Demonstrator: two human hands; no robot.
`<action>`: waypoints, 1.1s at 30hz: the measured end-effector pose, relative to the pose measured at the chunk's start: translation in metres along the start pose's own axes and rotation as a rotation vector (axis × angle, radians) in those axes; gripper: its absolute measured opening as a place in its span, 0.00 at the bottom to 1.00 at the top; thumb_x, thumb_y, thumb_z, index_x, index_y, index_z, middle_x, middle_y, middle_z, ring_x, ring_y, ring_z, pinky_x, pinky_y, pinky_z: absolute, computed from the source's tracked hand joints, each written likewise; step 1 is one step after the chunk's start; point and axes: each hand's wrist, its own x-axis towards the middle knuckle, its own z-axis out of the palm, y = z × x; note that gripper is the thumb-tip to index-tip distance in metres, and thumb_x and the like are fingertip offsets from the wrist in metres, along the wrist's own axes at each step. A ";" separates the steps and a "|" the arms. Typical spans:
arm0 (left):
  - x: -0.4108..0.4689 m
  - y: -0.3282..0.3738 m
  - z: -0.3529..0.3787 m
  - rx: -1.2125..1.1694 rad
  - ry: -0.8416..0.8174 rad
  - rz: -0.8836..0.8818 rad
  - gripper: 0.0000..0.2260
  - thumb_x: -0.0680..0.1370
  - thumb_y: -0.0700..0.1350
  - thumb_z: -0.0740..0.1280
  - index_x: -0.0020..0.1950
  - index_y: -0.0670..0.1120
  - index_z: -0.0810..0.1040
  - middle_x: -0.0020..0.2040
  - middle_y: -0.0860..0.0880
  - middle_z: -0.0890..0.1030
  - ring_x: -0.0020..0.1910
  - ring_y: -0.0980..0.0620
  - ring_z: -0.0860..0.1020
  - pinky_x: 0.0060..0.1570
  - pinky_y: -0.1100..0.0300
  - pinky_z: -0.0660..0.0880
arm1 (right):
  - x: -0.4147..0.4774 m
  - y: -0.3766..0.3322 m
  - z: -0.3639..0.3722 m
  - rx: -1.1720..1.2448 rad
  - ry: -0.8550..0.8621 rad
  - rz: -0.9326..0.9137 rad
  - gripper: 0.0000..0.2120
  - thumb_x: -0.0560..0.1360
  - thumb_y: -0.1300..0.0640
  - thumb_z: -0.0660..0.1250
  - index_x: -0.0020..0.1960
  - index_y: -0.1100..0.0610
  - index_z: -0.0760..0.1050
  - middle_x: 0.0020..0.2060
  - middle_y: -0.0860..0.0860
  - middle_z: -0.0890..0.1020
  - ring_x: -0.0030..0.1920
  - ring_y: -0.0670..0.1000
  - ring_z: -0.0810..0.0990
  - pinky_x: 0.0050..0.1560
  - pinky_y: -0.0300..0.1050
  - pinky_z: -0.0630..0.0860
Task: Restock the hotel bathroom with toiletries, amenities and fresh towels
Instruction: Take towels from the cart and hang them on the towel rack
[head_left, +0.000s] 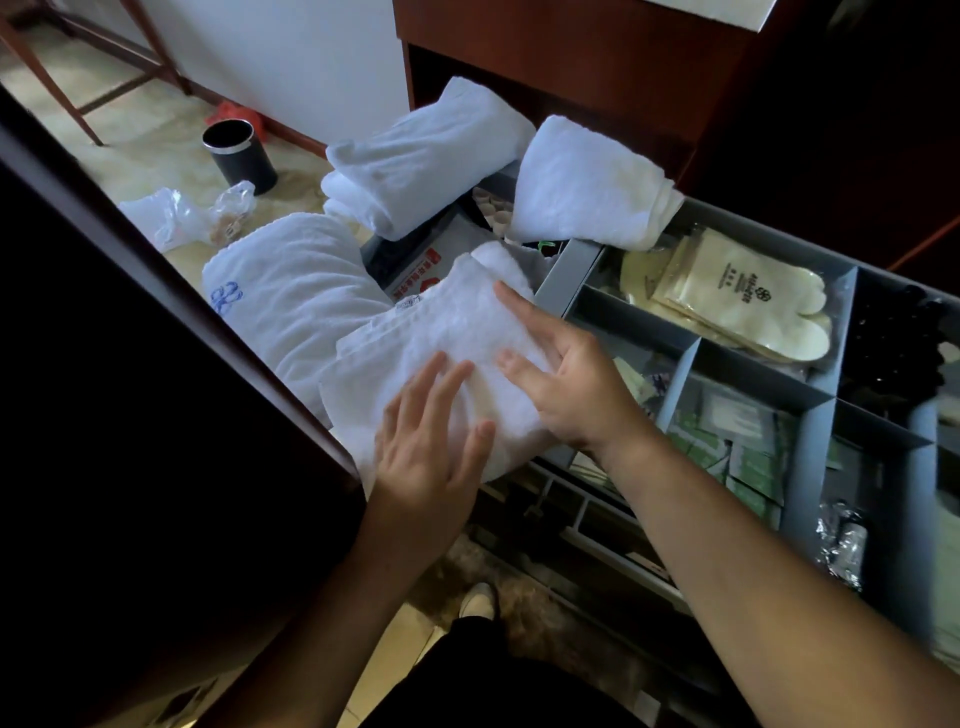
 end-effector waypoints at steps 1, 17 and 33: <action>0.001 0.003 -0.002 -0.039 0.007 -0.014 0.27 0.83 0.66 0.54 0.80 0.59 0.65 0.83 0.58 0.60 0.81 0.57 0.57 0.77 0.52 0.57 | -0.003 -0.008 -0.004 -0.007 0.005 -0.028 0.26 0.82 0.59 0.67 0.76 0.39 0.70 0.67 0.34 0.76 0.71 0.35 0.72 0.73 0.43 0.71; 0.021 0.025 -0.002 -0.898 -0.061 -0.583 0.27 0.80 0.66 0.62 0.74 0.52 0.74 0.67 0.50 0.82 0.64 0.48 0.82 0.61 0.50 0.80 | -0.088 -0.091 -0.060 0.050 0.126 -0.236 0.23 0.82 0.64 0.67 0.71 0.42 0.75 0.63 0.32 0.76 0.67 0.27 0.69 0.67 0.27 0.68; -0.117 0.071 0.008 -0.717 -0.336 -0.306 0.34 0.79 0.52 0.73 0.77 0.70 0.58 0.68 0.51 0.77 0.59 0.47 0.84 0.54 0.47 0.84 | -0.282 0.031 -0.081 0.208 0.420 0.223 0.26 0.83 0.56 0.67 0.69 0.26 0.70 0.75 0.38 0.68 0.72 0.44 0.70 0.74 0.53 0.70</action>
